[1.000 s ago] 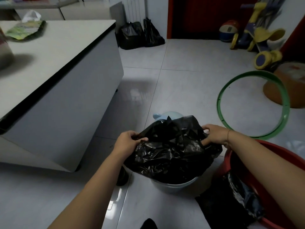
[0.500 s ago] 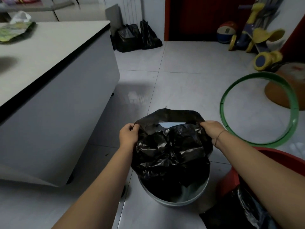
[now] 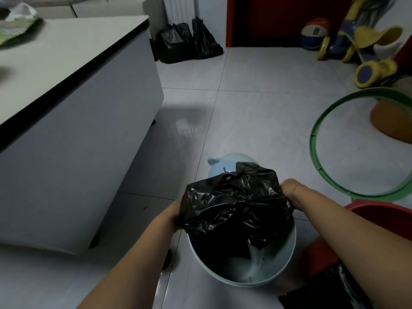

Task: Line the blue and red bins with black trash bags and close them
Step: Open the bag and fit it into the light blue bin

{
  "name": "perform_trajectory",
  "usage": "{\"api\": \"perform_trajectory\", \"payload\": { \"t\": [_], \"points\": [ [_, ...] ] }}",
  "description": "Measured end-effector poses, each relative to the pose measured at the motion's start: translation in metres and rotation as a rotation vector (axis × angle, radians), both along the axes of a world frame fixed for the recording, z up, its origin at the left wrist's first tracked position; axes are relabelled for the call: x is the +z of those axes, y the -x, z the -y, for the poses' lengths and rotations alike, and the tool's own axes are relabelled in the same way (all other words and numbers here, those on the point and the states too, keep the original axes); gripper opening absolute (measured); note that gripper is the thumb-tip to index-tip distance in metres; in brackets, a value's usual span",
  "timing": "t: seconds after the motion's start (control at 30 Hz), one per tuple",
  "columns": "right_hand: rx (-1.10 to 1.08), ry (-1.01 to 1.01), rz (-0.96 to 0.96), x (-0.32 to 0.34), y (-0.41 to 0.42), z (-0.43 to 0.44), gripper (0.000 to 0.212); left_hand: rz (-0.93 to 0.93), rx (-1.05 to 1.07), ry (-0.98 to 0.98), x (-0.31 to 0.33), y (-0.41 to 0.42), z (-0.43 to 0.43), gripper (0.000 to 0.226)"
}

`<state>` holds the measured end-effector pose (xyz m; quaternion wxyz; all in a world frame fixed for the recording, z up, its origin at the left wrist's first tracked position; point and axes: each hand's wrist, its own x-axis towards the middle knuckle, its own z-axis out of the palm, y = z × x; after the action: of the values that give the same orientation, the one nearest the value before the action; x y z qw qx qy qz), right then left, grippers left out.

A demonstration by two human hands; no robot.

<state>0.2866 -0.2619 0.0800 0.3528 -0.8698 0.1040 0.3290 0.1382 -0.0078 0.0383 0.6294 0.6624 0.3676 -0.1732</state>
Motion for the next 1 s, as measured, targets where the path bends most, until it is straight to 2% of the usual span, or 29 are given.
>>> {"api": "perform_trajectory", "payload": {
  "t": [0.1, 0.17, 0.2, 0.27, 0.37, 0.47, 0.53, 0.57, 0.63, 0.7, 0.73, 0.77, 0.83, 0.9, 0.93, 0.97, 1.0],
  "points": [
    [0.012, -0.131, -0.029, 0.017, 0.006, 0.012, 0.025, 0.159, 0.167, -0.141, 0.016, 0.013, 0.003, 0.021],
    [0.050, -0.236, 0.141, 0.030, 0.006, 0.017, 0.021, 0.357, 0.269, -0.218, 0.035, 0.023, 0.005, 0.035],
    [0.094, -0.294, 0.230, 0.038, 0.009, 0.018, 0.024, 0.446, 0.234, -0.237, 0.046, 0.029, 0.009, 0.041],
    [0.217, -0.397, 0.277, 0.055, 0.018, 0.018, 0.032, 0.538, 0.093, -0.280, 0.061, 0.041, 0.018, 0.048],
    [0.395, -0.423, 0.252, 0.070, 0.034, 0.018, 0.028, 0.565, -0.042, -0.429, 0.072, 0.057, 0.030, 0.038],
    [0.493, -0.400, 0.323, 0.080, 0.050, 0.026, 0.023, 0.607, -0.153, -0.526, 0.077, 0.077, 0.038, 0.022],
    [0.654, -0.344, 0.363, 0.082, 0.061, 0.039, 0.025, 0.638, -0.272, -0.550, 0.075, 0.092, 0.040, 0.026],
    [0.769, -0.290, 0.353, 0.082, 0.067, 0.046, 0.030, 0.642, -0.348, -0.565, 0.074, 0.098, 0.041, 0.038],
    [1.006, -0.192, 0.228, 0.082, 0.079, 0.058, 0.030, 0.590, -0.488, -0.585, 0.070, 0.104, 0.040, 0.057],
    [1.123, -0.131, 0.037, 0.083, 0.089, 0.066, 0.015, 0.533, -0.615, -0.534, 0.071, 0.107, 0.039, 0.034],
    [1.135, -0.114, -0.025, 0.086, 0.094, 0.066, 0.007, 0.522, -0.646, -0.505, 0.071, 0.107, 0.040, 0.029],
    [1.124, -0.135, -0.076, 0.087, 0.098, 0.066, 0.018, 0.524, -0.647, -0.480, 0.070, 0.107, 0.041, 0.036],
    [1.024, -0.207, -0.080, 0.081, 0.103, 0.062, 0.055, 0.514, -0.550, -0.484, 0.067, 0.105, 0.044, 0.057],
    [0.993, -0.179, 0.045, 0.072, 0.102, 0.059, 0.075, 0.507, -0.489, -0.499, 0.062, 0.104, 0.045, 0.051],
    [1.061, -0.110, 0.118, 0.067, 0.102, 0.057, 0.070, 0.510, -0.509, -0.501, 0.060, 0.104, 0.045, 0.037],
    [1.128, -0.038, 0.168, 0.061, 0.103, 0.056, 0.053, 0.511, -0.550, -0.506, 0.059, 0.105, 0.046, 0.027],
    [1.169, 0.012, 0.209, 0.057, 0.105, 0.056, 0.032, 0.512, -0.584, -0.531, 0.057, 0.107, 0.046, 0.030]
  ]
}}
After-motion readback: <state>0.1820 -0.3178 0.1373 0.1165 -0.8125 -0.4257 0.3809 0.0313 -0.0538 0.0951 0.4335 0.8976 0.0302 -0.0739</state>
